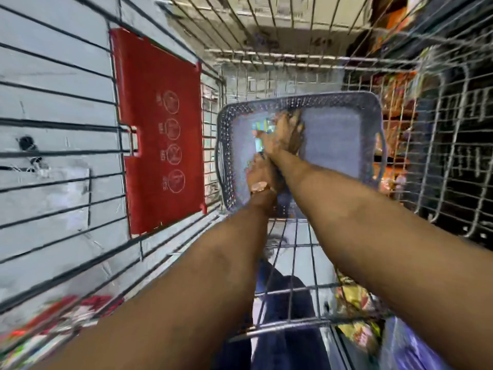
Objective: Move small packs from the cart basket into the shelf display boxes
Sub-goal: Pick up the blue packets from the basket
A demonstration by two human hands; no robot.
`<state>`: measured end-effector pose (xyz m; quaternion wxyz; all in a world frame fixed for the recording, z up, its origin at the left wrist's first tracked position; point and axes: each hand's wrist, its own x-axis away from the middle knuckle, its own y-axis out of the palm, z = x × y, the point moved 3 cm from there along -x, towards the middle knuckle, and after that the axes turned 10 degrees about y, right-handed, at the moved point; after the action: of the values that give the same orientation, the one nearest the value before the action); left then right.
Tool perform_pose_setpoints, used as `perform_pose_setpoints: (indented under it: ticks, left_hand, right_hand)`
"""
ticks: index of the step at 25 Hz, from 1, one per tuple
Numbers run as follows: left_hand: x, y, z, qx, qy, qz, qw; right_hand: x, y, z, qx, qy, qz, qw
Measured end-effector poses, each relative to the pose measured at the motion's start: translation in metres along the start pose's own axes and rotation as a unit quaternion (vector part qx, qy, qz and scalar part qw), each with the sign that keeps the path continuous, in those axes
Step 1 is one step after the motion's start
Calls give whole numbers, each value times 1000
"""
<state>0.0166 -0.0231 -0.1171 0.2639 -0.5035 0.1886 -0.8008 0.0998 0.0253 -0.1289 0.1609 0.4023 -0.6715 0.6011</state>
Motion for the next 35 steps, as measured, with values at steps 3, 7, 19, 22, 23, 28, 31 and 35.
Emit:
perform_pose_setpoints:
  ticks: [3, 7, 19, 22, 23, 28, 31, 35]
  left_hand:
    - [2, -19, 6, -4, 52, -20, 998]
    - [19, -46, 14, 93, 11, -4, 996]
    - [193, -128, 226, 400, 351, -20, 846]
    - [263, -104, 277, 380, 409, -144, 817]
    - [289, -94, 291, 372, 416, -197, 806]
    - [408, -24, 343, 264, 473, -374, 753]
    - [483, 35, 360, 179, 533, -425, 710]
    - [571, 120, 375, 65, 577, -470, 665]
  right_hand:
    - [3, -20, 11, -140, 42, -20, 989]
    - [14, -82, 43, -258, 95, 34, 961]
    - [239, -297, 158, -666, -16, 118, 736]
    - [316, -326, 211, -714, -44, 217, 665]
    - [341, -332, 230, -730, -46, 244, 636]
    - [469, -342, 334, -775, -18, 363, 517]
    - [552, -321, 411, -757, 9, 469, 455]
    - [631, -291, 501, -719, 91, 569, 390]
